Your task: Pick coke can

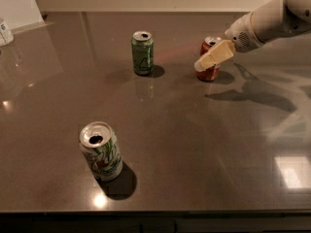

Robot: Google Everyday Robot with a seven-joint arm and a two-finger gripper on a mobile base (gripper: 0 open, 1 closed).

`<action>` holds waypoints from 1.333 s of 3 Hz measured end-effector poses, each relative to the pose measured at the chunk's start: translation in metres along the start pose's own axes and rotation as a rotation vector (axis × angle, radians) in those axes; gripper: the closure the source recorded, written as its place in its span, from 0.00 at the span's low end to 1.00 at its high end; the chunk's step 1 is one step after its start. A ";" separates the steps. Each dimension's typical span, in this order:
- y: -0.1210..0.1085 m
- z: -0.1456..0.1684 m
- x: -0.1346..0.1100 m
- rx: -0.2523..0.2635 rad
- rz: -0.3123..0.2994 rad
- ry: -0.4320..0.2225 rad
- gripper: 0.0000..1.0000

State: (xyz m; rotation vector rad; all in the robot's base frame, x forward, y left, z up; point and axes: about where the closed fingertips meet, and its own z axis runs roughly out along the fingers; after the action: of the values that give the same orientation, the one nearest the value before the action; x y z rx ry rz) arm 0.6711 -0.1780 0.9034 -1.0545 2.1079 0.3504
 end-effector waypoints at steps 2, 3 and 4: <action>-0.006 -0.003 -0.010 -0.027 -0.004 -0.042 0.48; -0.002 -0.012 -0.017 -0.050 -0.018 -0.061 0.71; 0.008 -0.026 -0.036 -0.078 -0.040 -0.091 0.93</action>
Offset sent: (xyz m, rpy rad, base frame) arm 0.0036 -0.0074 0.0218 0.0612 -0.0249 0.0409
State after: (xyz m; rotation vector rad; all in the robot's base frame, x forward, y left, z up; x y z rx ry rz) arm 0.6660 -0.1663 0.9465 -1.1033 2.0036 0.4556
